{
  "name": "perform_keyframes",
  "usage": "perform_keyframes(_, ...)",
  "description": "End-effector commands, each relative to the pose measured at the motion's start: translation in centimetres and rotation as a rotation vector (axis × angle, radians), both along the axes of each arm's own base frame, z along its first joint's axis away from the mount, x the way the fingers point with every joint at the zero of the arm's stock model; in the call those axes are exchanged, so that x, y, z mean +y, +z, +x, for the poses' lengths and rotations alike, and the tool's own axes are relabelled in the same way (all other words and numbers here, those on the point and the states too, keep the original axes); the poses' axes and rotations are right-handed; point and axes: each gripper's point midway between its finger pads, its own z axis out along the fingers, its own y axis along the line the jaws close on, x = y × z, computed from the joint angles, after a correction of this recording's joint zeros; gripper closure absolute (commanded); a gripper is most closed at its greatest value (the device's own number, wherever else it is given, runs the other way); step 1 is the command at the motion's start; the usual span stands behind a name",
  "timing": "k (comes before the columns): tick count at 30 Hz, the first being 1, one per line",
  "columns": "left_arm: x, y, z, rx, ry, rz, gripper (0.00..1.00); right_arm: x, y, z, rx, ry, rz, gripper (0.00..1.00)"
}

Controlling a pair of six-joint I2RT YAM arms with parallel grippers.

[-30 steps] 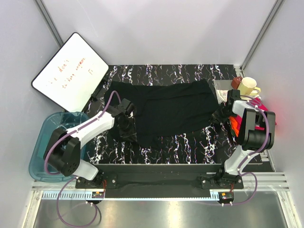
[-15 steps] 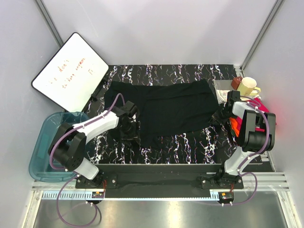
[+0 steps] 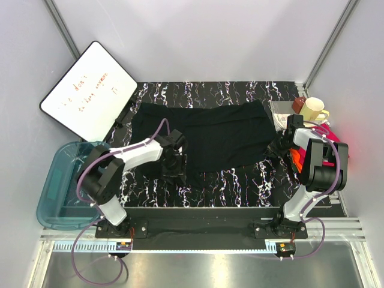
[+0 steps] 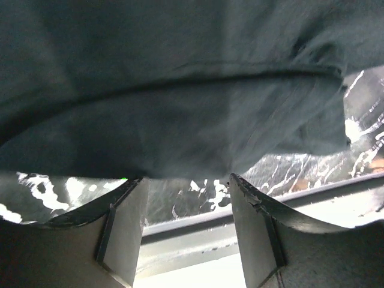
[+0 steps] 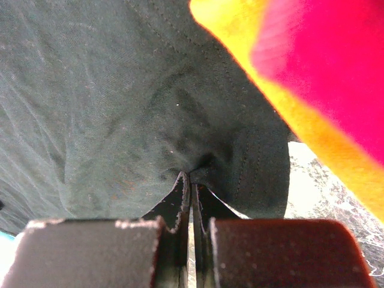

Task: Fold and stack the t-shirts
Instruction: Grap the side of the flattened tshirt closest away from the robot with both arms, then fold the other side of the tshirt into a rectangle

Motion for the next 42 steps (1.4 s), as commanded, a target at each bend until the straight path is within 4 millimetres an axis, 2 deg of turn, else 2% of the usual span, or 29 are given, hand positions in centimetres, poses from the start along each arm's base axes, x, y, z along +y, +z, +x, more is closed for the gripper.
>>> perform_keyframes(1,-2.3,0.0,1.8,-0.057,-0.029,-0.018,0.44,0.4,1.2,0.9,-0.039,0.025,0.03,1.0)
perform_keyframes(3,-2.4,-0.1,1.9,-0.059,-0.033,-0.013,0.59,0.5,1.2,0.8,-0.037,0.029,0.032,1.0)
perform_keyframes(5,-2.5,0.0,1.9,-0.065,-0.032,-0.012,0.81,0.6,1.3,0.9,-0.041,0.029,0.036,1.0)
perform_keyframes(6,-2.4,0.1,2.0,-0.068,-0.026,-0.009,1.0,0.6,1.3,0.9,-0.041,0.03,0.039,1.0)
perform_keyframes(14,-0.6,1.8,1.4,-0.119,0.004,0.027,1.0,0.7,1.3,1.0,-0.046,0.046,0.044,1.0)
perform_keyframes(20,1.0,6.0,1.7,-0.23,0.047,0.041,1.0,0.9,1.9,1.2,-0.064,0.061,0.048,1.0)
perform_keyframes(21,1.4,7.4,2.6,-0.286,0.067,0.046,1.0,0.9,2.2,1.2,-0.071,0.063,0.049,1.0)
perform_keyframes(23,2.3,8.3,2.7,-0.307,0.085,0.08,1.0,0.9,2.7,1.6,-0.088,0.068,0.049,1.0)
perform_keyframes(24,2.5,9.3,3.4,-0.347,0.103,0.093,1.0,0.9,3.0,1.6,-0.095,0.068,0.051,1.0)
perform_keyframes(27,3.3,10.5,4.4,-0.378,0.137,0.117,1.0,1.0,4.6,2.6,-0.143,0.077,0.053,1.0)
perform_keyframes(33,5.3,12.5,7.4,-0.449,0.218,0.164,1.0,0.8,7.9,4.8,-0.23,0.102,0.047,1.0)
perform_keyframes(36,6.5,13.2,9.3,-0.469,0.254,0.183,1.0,0.7,9.0,6.0,-0.252,0.11,0.046,1.0)
perform_keyframes(42,8.9,14.9,14.4,-0.524,0.304,0.235,1.0,0.7,8.5,8.1,-0.241,0.117,0.07,1.0)
